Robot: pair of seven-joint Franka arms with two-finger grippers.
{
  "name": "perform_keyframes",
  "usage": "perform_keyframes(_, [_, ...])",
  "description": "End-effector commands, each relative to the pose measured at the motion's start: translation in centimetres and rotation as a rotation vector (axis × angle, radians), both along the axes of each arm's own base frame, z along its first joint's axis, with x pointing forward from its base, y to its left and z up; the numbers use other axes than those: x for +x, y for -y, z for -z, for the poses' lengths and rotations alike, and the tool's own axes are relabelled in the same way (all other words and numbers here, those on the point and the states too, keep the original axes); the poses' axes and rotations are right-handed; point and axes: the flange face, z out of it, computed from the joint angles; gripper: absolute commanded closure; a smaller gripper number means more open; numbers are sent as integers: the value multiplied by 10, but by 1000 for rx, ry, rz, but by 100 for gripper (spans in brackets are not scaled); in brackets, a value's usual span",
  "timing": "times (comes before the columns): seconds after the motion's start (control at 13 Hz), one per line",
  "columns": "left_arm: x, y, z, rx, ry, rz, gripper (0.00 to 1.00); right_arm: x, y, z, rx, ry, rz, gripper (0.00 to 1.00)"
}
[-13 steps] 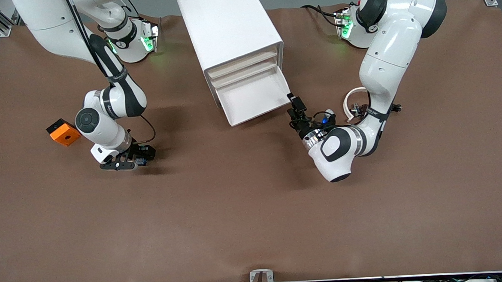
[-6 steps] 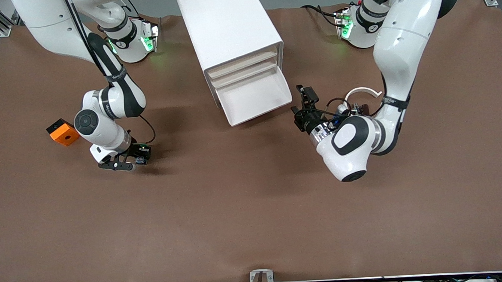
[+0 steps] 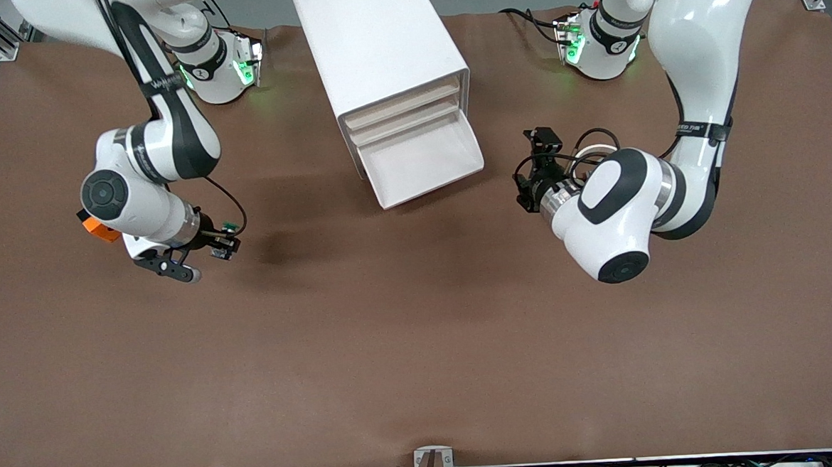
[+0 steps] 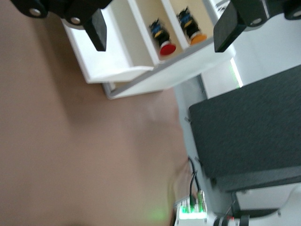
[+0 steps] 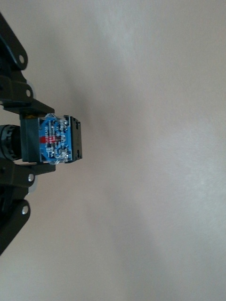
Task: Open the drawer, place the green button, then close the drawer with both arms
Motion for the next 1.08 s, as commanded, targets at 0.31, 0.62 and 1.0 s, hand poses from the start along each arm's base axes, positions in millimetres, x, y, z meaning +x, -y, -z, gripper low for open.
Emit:
perform_keyframes(0.31, [-2,-73,-49,-104,237,181,0,-21,-158,-112,-69,-27,434,100])
perform_keyframes(0.62, [15,-112,-61,-319,406,338,0,-56,-240,-122,-85,-5,590,100])
perform_keyframes(1.0, [34,-155,-43,-598,636,658,0,-70,-321,-93,-126,-2,762,100])
